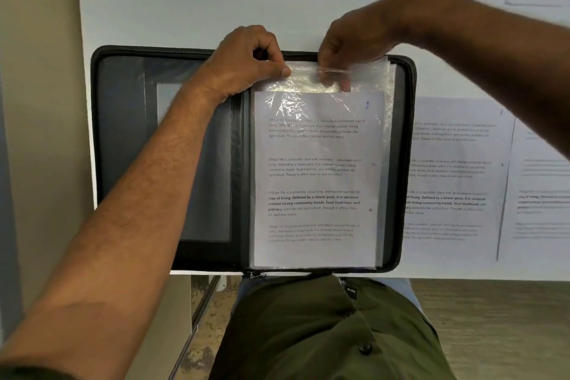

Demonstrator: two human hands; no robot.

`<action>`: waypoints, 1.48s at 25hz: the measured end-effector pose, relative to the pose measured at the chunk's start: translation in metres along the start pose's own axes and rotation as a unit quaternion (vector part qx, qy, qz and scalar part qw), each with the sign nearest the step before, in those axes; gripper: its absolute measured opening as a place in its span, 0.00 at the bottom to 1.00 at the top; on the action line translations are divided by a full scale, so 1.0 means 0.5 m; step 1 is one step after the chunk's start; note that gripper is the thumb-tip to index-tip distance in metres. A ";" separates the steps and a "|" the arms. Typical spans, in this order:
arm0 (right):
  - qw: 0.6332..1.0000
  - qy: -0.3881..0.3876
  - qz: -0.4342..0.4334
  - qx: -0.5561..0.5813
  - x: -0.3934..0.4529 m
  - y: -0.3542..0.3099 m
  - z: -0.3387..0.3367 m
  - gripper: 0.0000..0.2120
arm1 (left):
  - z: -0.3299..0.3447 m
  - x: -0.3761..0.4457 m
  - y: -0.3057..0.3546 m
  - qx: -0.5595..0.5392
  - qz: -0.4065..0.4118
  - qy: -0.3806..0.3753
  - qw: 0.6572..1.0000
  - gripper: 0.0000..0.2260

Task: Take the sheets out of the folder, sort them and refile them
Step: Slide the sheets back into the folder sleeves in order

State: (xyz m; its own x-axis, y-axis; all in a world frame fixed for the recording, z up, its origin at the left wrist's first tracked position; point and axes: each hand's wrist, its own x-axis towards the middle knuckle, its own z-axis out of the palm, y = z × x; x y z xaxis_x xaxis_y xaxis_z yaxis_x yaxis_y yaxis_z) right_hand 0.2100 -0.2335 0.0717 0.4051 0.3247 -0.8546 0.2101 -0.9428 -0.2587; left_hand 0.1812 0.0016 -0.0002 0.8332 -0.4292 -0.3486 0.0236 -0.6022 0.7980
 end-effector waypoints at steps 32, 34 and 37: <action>0.755 0.264 0.092 0.593 -0.256 -0.123 0.524 0.12 | 0.230 -0.409 0.034 -0.051 -0.070 0.149 0.985 0.11; 0.756 0.280 0.074 0.586 -0.271 -0.155 0.499 0.11 | 0.196 -0.408 0.054 -0.132 -0.107 0.127 0.977 0.09; 0.728 0.288 -0.001 0.622 -0.288 -0.212 0.450 0.09 | 0.137 -0.417 0.067 -0.280 -0.171 0.076 0.942 0.13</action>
State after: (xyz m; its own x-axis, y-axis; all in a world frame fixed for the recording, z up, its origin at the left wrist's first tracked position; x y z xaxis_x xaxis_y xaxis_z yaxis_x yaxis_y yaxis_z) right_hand -0.0706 -0.1971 0.1209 0.7871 -0.0346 -0.6158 -0.6123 -0.1639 -0.7734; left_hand -0.0295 0.0248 0.0658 0.7921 -0.1482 -0.5922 0.5574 -0.2200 0.8006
